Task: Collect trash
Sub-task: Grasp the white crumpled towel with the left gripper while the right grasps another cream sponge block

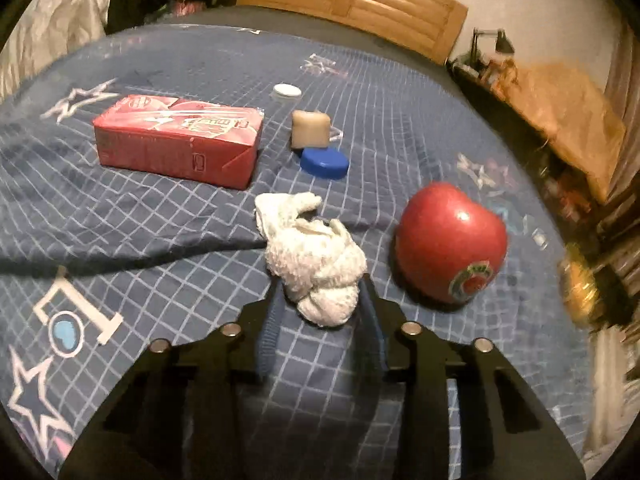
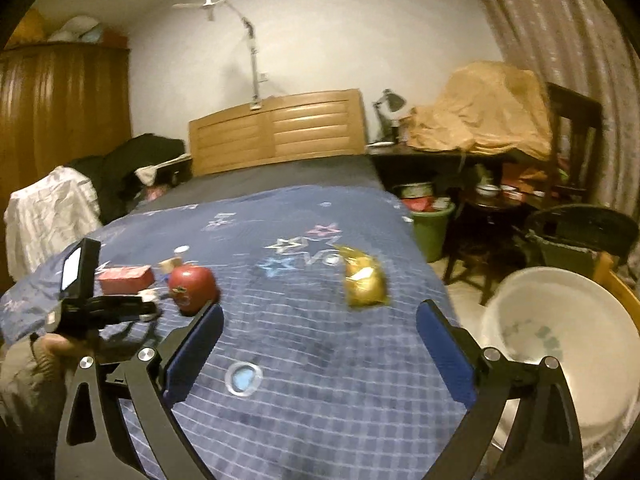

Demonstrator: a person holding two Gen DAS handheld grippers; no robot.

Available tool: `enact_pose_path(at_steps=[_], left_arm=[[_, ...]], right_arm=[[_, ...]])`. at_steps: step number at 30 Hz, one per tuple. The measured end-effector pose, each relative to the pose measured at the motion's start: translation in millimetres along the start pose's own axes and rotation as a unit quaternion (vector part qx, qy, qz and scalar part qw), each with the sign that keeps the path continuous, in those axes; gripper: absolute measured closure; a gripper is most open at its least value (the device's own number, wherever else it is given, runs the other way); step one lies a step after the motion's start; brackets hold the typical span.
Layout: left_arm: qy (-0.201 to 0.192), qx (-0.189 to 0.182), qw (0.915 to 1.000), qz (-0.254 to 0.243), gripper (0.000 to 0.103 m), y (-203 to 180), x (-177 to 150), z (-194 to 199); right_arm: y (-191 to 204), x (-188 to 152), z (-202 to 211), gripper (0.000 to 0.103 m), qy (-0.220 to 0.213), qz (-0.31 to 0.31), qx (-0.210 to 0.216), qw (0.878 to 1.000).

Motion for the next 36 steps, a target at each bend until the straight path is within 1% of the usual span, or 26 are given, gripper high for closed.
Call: enact_pose_path(at_steps=[2,5,6,9,13,15,16,17,19,20,21,22,23,25,27,28,30,33,34,35,36], left_arm=[[-0.005,-0.013,0.9999,0.002,0.075,2,-1,8],[-0.033,-0.026,0.9991,-0.003,0.075,6,-2,36],[-0.049,-0.027,0.9984,-0.008,0.075,10,-3,52],[-0.076,-0.02,0.9968,-0.011,0.075,25,-3,77],[-0.095,0.001,0.9955,0.005,0.075,57,-5,98],[-0.101,0.011,0.9948,0.011,0.075,68,-5,101],[-0.104,0.015,0.9944,0.014,0.075,75,-5,103],[-0.106,0.017,0.9941,0.016,0.075,79,-5,104],[-0.112,0.017,0.9934,0.021,0.075,89,-3,107],[-0.113,0.015,0.9932,0.022,0.075,93,-2,108],[-0.115,0.013,0.993,0.023,0.075,95,0,108],[-0.117,0.009,0.9928,0.026,0.075,99,0,108],[-0.117,0.005,0.9928,0.027,0.075,100,0,107],[-0.115,-0.001,0.993,0.027,0.075,101,0,104],[-0.11,-0.007,0.9936,0.027,0.075,102,-2,99],[-0.105,-0.011,0.994,0.029,0.075,104,-4,96],[-0.098,-0.016,0.9945,0.032,0.075,105,-6,91],[-0.09,-0.02,0.9952,0.035,0.075,107,-7,84],[-0.087,-0.021,0.9954,0.036,0.075,107,-8,82],[-0.086,-0.021,0.9955,0.036,0.075,108,-9,81],[-0.085,-0.02,0.9956,0.035,0.075,108,-9,80]], right_arm=[[15,10,-9,0.006,0.002,0.007,0.018,1.0],[46,30,-23,0.006,0.005,0.023,0.054,0.998],[58,38,-28,0.006,0.005,0.032,0.069,0.997],[102,61,-47,0.007,0.015,0.061,0.115,0.991],[164,75,-96,0.007,0.065,0.102,0.163,0.979],[197,77,-131,0.007,0.102,0.113,0.179,0.972],[209,78,-146,0.007,0.117,0.114,0.183,0.969],[224,77,-166,0.011,0.135,0.113,0.188,0.966],[250,71,-205,0.024,0.174,0.116,0.19,0.959],[258,67,-222,0.035,0.189,0.12,0.187,0.957],[269,60,-244,0.04,0.208,0.125,0.183,0.953],[276,54,-258,0.043,0.221,0.129,0.178,0.95],[285,49,-279,0.044,0.238,0.124,0.172,0.948],[295,40,-300,0.044,0.262,0.109,0.173,0.943],[303,35,-322,0.044,0.276,0.106,0.16,0.942],[307,33,-331,0.044,0.281,0.109,0.156,0.941],[315,24,-346,0.044,0.301,0.112,0.153,0.935],[321,8,-368,0.044,0.323,0.131,0.122,0.929],[320,4,-372,0.044,0.326,0.131,0.118,0.929],[320,0,-377,0.052,0.33,0.132,0.116,0.927],[321,-3,-380,0.069,0.331,0.138,0.114,0.926]])
Point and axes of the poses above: each gripper's, at about its wrist camera, not at the fingertips, and z roughly against the way its jaws point, y to its left, x to its top, the point moved 8 cm from there along -z, roughly the way its jaws point
